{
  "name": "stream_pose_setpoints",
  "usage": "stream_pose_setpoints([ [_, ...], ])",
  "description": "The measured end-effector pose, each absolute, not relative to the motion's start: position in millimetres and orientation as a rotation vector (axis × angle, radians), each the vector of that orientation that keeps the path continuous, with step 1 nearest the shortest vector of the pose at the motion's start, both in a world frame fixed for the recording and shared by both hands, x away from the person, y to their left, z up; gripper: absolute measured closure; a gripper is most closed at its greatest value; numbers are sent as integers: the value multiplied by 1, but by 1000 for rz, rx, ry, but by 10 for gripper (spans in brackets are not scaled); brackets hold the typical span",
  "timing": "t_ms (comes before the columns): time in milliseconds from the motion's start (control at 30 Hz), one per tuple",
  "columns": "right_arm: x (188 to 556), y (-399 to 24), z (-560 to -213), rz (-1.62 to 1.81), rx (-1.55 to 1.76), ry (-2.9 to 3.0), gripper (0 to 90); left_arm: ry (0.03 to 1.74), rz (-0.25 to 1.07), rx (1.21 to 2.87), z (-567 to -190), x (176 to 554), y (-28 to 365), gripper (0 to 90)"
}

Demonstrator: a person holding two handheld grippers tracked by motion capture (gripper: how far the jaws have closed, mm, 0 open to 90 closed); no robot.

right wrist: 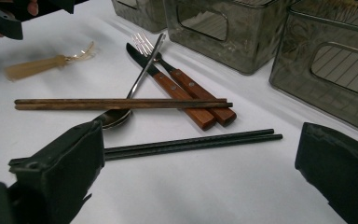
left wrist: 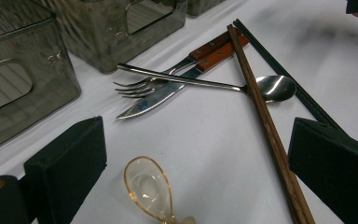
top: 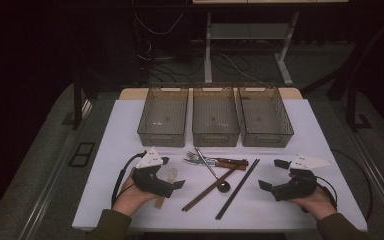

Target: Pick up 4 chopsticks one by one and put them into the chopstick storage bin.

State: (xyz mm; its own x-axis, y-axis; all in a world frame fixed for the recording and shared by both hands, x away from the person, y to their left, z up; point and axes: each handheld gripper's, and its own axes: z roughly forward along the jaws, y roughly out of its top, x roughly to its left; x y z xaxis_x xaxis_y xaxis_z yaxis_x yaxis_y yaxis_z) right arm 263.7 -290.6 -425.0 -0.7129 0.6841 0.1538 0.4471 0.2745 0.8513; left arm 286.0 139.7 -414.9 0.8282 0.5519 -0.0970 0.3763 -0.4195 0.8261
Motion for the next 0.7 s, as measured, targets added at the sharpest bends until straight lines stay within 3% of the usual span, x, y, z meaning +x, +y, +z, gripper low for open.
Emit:
stream_pose_setpoints([
  [700,264,-286,-429,1395,1043,2299,14,656,195,2048,-413,300,111,151],
])
